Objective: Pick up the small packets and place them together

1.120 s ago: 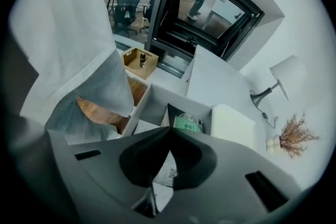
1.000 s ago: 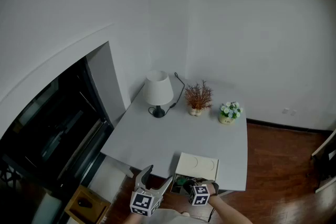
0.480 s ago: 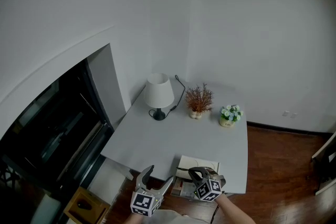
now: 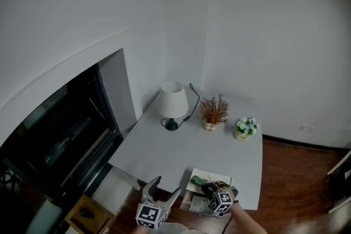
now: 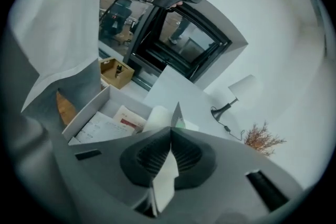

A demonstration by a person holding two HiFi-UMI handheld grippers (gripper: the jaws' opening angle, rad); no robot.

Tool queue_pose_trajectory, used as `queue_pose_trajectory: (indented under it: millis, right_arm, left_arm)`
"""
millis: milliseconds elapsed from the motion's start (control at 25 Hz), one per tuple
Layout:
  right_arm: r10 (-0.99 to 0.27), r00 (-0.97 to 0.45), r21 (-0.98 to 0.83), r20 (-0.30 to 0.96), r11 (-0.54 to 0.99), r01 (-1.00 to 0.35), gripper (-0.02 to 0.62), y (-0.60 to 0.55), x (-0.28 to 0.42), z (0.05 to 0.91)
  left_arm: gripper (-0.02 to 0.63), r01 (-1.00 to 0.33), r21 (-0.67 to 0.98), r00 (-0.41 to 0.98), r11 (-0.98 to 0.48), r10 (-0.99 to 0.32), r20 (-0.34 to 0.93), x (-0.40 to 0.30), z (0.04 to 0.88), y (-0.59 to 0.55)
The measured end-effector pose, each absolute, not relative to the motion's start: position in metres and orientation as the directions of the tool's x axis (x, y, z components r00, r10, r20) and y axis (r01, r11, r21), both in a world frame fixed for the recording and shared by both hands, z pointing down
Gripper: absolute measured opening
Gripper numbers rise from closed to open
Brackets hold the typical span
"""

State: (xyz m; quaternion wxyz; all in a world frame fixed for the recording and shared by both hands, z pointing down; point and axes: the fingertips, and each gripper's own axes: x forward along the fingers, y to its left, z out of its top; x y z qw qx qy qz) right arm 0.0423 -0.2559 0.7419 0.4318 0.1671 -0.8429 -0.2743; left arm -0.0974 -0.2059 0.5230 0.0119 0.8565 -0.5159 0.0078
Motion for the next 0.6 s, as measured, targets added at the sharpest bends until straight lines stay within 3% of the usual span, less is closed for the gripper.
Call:
queue_pose_trajectory:
  millis: [160,200,280,320,360,400,520,600]
  right_arm:
    - [-0.464,-0.553,0.596,0.692,0.8,0.074,0.007,-0.244,0.04,0.761]
    - [-0.466,-0.531,0.594,0.708,0.799,0.091,0.044,-0.245,0.042,0.766]
    - [-0.471,-0.495,0.582,0.73,0.809,0.088,0.051,-0.247,0.044,0.772]
    - [-0.463,-0.493,0.565,0.736,0.822,0.072,0.106,-0.246,0.042,0.772]
    - [-0.453,-0.498,0.549,0.739,0.834,0.056,0.292,-0.244,0.04,0.771]
    - [-0.451,-0.503,0.541,0.737,0.84,0.041,0.432,-0.243,0.039,0.767]
    - [-0.509,-0.54,0.568,0.67,0.82,-0.067,0.442,-0.244,0.038,0.739]
    - [-0.58,-0.601,0.545,0.55,0.795,-0.267,0.44,-0.25,0.039,0.699]
  left_arm:
    - [0.333,-0.88,0.018,0.475,-0.474,-0.88,0.024,-0.095,0.524,-0.205]
    - [0.333,-0.879,0.019,0.476,-0.476,-0.879,0.025,-0.094,0.525,-0.205]
    - [0.333,-0.878,0.023,0.478,-0.478,-0.878,0.022,-0.094,0.525,-0.205]
    - [0.333,-0.877,0.026,0.481,-0.48,-0.877,0.018,-0.094,0.525,-0.206]
    - [0.333,-0.875,0.029,0.484,-0.484,-0.875,0.015,-0.093,0.524,-0.206]
    - [0.333,-0.872,0.031,0.489,-0.489,-0.872,0.013,-0.092,0.523,-0.207]
    - [0.333,-0.866,0.036,0.5,-0.499,-0.866,0.014,-0.086,0.523,-0.209]
    - [0.333,-0.861,0.038,0.508,-0.508,-0.861,0.015,-0.081,0.524,-0.211]
